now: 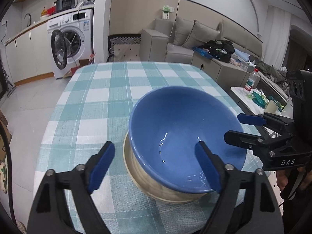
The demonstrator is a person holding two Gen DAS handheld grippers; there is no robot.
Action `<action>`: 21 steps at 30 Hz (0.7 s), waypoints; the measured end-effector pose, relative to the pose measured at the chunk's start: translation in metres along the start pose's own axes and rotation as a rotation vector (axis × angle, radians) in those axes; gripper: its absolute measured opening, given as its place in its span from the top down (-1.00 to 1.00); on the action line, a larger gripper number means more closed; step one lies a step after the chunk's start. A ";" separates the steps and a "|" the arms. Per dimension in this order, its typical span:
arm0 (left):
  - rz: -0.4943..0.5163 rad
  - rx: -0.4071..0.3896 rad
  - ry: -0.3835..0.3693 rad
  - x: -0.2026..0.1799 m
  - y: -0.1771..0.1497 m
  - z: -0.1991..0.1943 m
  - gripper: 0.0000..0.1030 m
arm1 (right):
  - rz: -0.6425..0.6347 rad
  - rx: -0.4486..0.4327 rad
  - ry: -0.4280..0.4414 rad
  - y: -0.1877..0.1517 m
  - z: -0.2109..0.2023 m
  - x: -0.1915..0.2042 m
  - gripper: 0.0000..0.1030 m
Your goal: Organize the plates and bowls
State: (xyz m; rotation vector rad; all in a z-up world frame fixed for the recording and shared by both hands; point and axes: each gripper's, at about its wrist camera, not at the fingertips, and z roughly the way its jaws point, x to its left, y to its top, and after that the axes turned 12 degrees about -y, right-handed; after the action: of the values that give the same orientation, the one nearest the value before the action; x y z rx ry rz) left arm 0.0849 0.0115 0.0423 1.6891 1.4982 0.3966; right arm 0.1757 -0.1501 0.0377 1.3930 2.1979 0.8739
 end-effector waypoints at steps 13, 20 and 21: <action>0.088 -0.129 0.019 -0.009 -0.004 -0.025 -1.00 | 0.019 -0.151 0.010 -0.012 -0.031 -0.005 -0.99; 0.111 -0.159 0.051 -0.010 -0.014 -0.032 -1.00 | 0.025 -0.213 0.019 -0.029 -0.047 -0.004 -0.99; 0.113 -0.166 0.055 -0.010 -0.016 -0.034 -1.00 | 0.027 -0.221 0.019 -0.032 -0.049 -0.004 -0.99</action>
State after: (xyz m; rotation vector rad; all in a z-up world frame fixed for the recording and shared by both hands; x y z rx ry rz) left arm 0.0482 0.0136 0.0541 1.6469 1.3726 0.6153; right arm 0.1261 -0.1777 0.0514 1.3156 2.0292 1.1066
